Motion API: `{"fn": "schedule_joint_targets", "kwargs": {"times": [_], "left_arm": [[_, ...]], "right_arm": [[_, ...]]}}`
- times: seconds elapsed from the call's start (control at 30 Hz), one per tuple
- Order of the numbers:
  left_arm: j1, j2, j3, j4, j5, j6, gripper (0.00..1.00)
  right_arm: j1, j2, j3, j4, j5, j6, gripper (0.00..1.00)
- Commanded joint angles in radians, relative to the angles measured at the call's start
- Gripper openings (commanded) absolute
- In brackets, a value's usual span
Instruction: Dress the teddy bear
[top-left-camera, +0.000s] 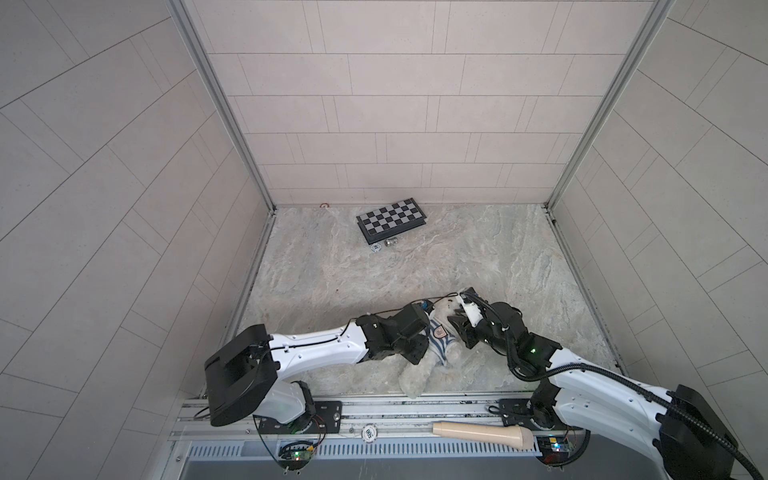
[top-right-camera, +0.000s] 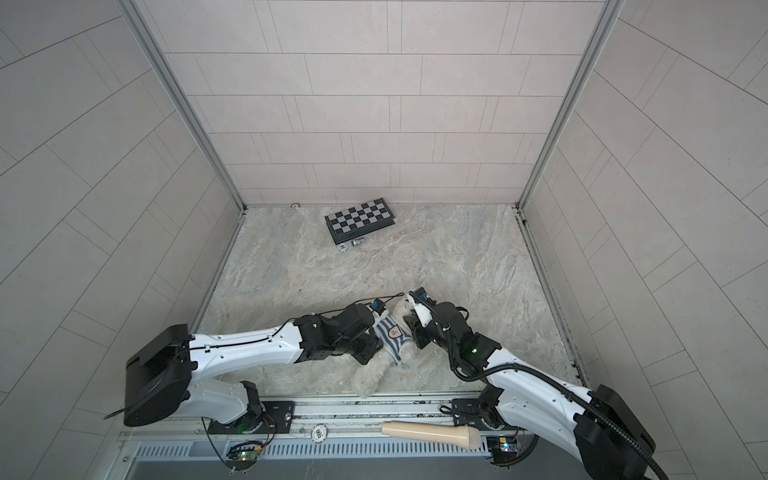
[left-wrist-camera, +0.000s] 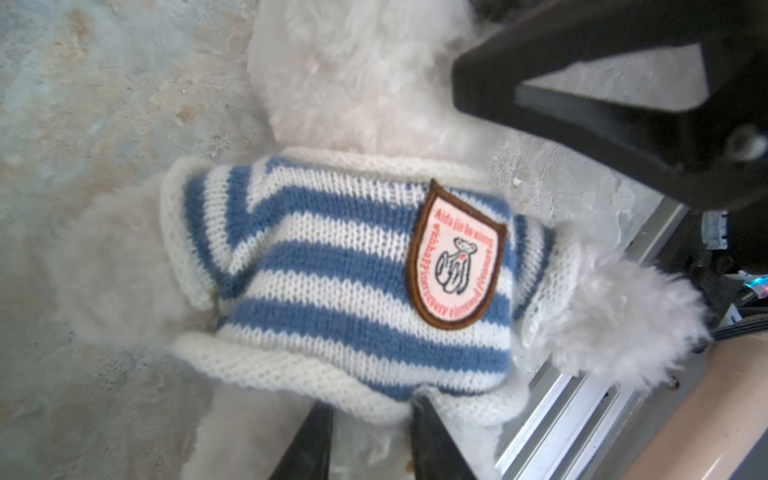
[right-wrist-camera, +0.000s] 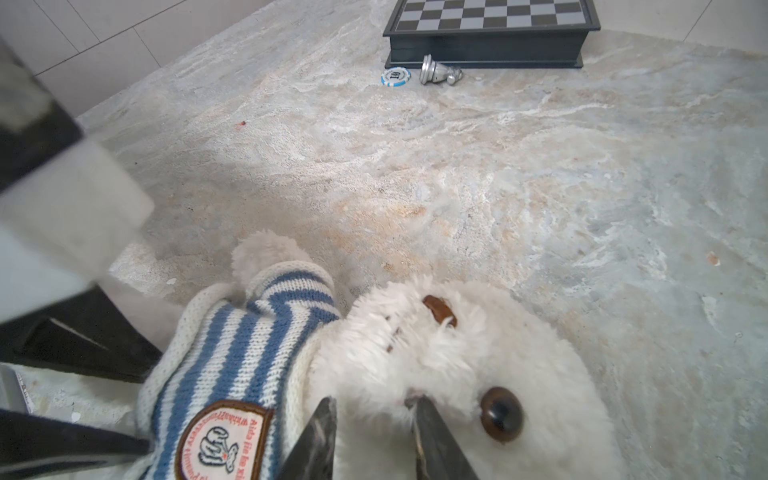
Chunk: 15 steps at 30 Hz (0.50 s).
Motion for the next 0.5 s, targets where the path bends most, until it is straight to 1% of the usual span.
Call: {"fn": "schedule_joint_targets", "kwargs": {"times": [0.0,0.13,0.23,0.37,0.47], "left_arm": [[-0.017,-0.009,-0.045,-0.047,-0.036,0.008,0.34],[-0.031,-0.045,-0.078,-0.031,-0.036,0.004,0.33],[-0.031,-0.1,-0.079,-0.032,-0.027,0.005,0.35],[-0.024,-0.163,-0.006,-0.064,-0.014,0.035,0.37],[0.002,-0.153,0.067,-0.094,0.01,0.052,0.37]], "right_arm": [[-0.016,0.025,0.016,-0.006,0.019,0.035,0.33],[-0.028,0.046,0.026,-0.01,0.008,0.045,0.32],[-0.027,0.037,0.023,0.01,-0.017,0.038,0.32],[-0.027,0.023,0.022,0.012,-0.028,0.033,0.33],[-0.027,0.02,0.018,0.017,-0.028,0.031,0.33]]}}
